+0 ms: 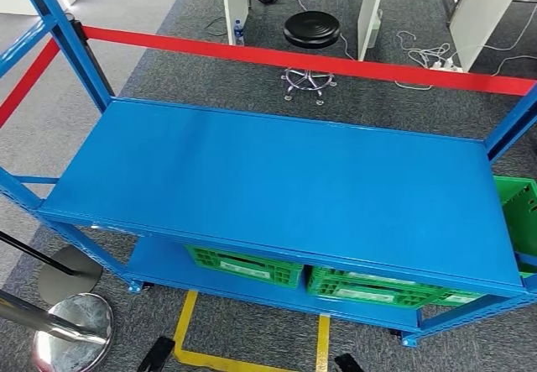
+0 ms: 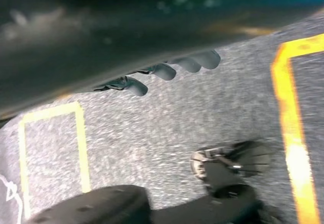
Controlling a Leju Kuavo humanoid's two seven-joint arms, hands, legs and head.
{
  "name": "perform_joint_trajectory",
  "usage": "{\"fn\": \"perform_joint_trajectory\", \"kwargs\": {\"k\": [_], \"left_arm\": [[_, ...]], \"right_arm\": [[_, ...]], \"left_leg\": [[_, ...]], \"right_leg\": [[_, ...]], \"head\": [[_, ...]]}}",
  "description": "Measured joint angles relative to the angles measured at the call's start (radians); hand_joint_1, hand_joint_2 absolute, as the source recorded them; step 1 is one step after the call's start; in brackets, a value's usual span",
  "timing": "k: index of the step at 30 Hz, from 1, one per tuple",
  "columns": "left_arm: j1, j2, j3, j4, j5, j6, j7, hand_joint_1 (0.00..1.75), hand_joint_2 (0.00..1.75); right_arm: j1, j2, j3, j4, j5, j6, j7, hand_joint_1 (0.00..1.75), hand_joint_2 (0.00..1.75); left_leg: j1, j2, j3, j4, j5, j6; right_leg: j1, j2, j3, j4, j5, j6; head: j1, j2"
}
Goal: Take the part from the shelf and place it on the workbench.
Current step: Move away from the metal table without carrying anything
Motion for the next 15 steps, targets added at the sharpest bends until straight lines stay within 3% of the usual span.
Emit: {"fn": "perform_joint_trajectory", "kwargs": {"k": [9, 15], "left_arm": [[0.156, 0.022, 0.071, -0.044, 0.006, -0.018, -0.057, 0.0, 0.0], [0.199, 0.029, 0.095, -0.06, 0.007, -0.027, -0.077, 0.0, 0.0]], "right_arm": [[0.126, -0.019, -0.035, -0.039, -0.222, -0.025, -0.09, 0.0, 0.0], [0.161, -0.026, -0.048, -0.053, -0.293, -0.032, -0.121, 0.0, 0.0]], "left_leg": [[0.0, 0.0, 0.005, 0.0, -0.006, 0.0], [0.0, 0.0, 0.007, 0.0, -0.008, 0.0]], "right_leg": [[0.0, 0.0, 0.005, 0.0, -0.005, 0.001], [0.0, 0.0, 0.006, 0.0, -0.006, 0.001]], "head": [[0.0, 0.0], [0.0, 0.0]]}}
